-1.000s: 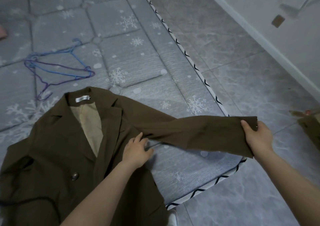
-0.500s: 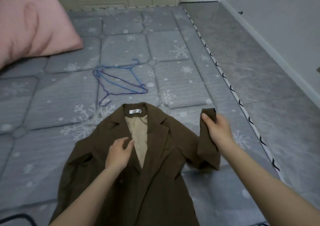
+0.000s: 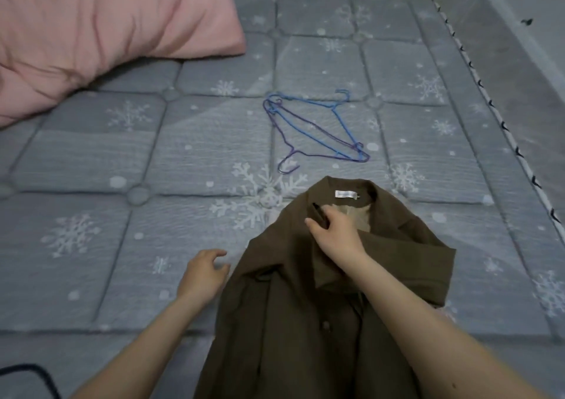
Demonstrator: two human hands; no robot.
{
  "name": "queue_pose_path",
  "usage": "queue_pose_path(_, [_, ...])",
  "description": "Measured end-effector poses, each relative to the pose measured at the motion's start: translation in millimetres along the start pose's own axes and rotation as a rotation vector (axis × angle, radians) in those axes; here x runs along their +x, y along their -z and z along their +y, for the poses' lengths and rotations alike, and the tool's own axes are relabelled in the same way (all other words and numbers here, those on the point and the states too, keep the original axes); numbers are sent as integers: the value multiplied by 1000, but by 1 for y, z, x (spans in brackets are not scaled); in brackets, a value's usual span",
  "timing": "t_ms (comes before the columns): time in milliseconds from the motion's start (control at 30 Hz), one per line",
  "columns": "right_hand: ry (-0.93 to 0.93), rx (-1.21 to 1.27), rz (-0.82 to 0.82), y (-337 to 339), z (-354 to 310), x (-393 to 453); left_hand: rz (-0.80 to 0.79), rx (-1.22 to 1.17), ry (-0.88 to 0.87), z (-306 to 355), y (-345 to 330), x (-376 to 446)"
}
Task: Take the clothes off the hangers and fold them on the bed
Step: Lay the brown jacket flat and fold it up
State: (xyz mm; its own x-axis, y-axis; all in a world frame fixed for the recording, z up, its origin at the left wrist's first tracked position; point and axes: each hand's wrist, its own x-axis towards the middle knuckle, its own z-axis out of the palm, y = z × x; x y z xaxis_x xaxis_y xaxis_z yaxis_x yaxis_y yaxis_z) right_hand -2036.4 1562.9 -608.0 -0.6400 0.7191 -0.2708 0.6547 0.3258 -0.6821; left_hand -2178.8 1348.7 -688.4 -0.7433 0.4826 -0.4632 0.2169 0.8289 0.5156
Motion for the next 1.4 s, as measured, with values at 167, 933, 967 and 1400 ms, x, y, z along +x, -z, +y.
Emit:
queue_pose_path(167, [-288, -195, -492, -47, 14, -2, -143, -55, 33, -40, -2, 6])
queue_pose_path(933, [-174, -118, -233, -100, 10, 5, -520, -132, -1, -89, -55, -22])
queue_pose_path(967, [-174, -126, -234, -100, 10, 5, -509, -137, 2, -90, -55, -22])
queue_pose_path(1400, [-144, -124, -265, -102, -24, 17, 37, -21, -70, -85, 73, 21])
